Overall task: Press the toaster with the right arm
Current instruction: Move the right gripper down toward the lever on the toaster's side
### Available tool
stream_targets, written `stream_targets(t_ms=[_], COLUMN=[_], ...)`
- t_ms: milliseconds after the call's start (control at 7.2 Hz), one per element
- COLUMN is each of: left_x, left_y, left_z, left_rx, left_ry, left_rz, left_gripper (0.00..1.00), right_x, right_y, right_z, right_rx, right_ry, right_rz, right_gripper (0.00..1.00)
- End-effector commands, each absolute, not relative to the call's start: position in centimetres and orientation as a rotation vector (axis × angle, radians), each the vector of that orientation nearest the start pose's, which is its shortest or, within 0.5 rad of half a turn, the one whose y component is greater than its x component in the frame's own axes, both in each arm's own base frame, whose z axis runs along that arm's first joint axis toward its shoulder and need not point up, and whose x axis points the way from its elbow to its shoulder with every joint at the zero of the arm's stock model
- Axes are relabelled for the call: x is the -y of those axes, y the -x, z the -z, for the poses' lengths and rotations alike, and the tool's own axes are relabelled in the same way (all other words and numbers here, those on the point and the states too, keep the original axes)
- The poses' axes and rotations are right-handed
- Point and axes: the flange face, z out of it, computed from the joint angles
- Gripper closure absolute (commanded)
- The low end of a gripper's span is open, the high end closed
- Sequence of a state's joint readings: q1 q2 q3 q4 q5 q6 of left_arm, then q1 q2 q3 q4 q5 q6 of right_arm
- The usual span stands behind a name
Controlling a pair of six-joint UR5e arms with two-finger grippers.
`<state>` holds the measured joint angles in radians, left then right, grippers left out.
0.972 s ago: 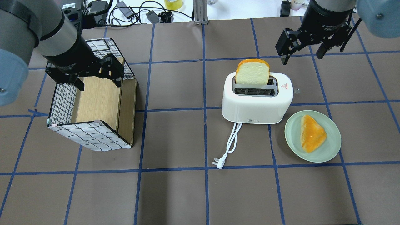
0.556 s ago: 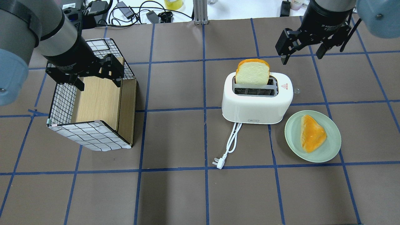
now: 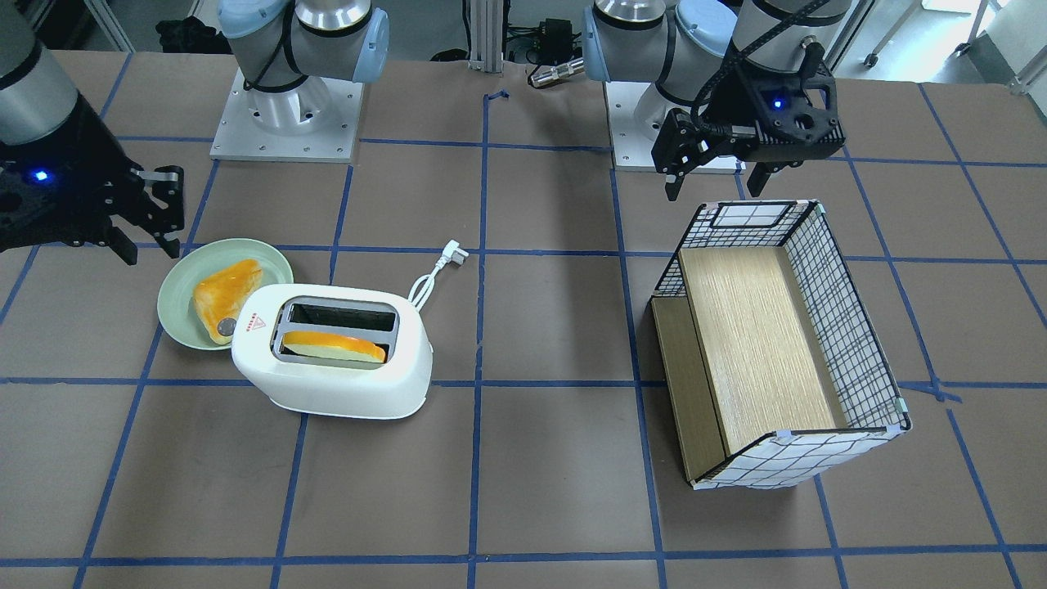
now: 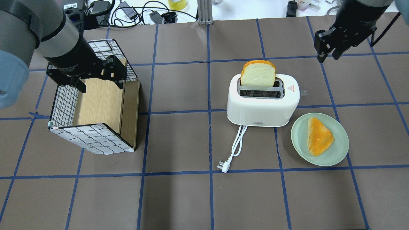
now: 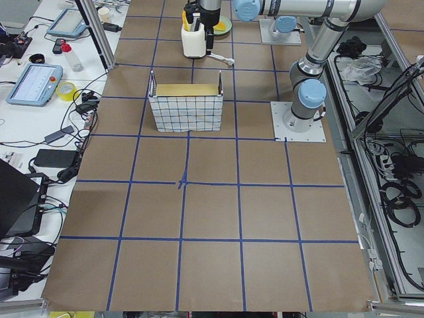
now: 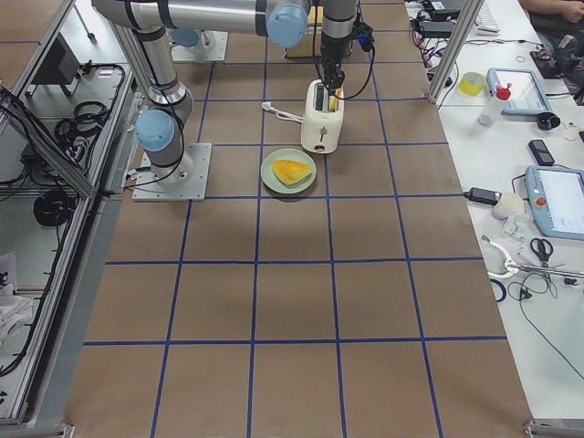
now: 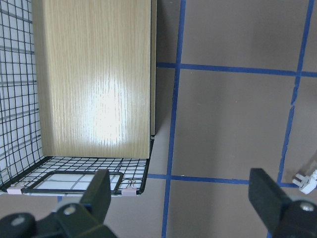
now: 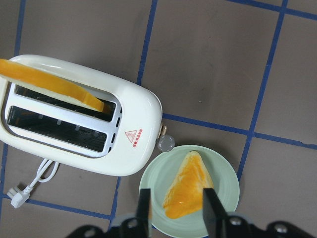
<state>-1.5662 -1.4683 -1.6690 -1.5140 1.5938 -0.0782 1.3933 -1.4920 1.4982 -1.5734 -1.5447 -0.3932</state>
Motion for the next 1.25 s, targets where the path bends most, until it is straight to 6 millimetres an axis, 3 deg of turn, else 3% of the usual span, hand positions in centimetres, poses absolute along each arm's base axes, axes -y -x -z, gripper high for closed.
stream_targets(t_ms=[0,417,694,833,1111], left_x=[45.5,45.5,45.5,45.5,45.5], left_y=[12.9,12.9,12.9,12.9,12.9], left_z=[-49.4,-49.4,-49.4,-49.3,-49.4], left_rx=[-3.117,-3.117,-3.117,-3.117,-3.117], left_ry=[0.130,0.130,0.130,0.130,0.130], left_rz=[0.097,0.097,0.097,0.095,0.097], left_gripper=[0.00,0.00,0.00,0.00,0.00], right_x=[55.1,57.3,58.1,58.6,57.8], right_y=[-2.1,-2.6,-3.0,-2.5,-0.7], right_z=[-46.4,-43.3,-42.3,-41.3,-38.6], right_rx=[-3.074,-2.977,-2.876,-2.809,-2.752], right_ry=[0.333,0.300,0.278,0.258,0.229], right_rz=[-0.040,-0.045,-0.022,-0.013,-0.056], right_gripper=[1.00,1.00,1.00,1.00,1.00])
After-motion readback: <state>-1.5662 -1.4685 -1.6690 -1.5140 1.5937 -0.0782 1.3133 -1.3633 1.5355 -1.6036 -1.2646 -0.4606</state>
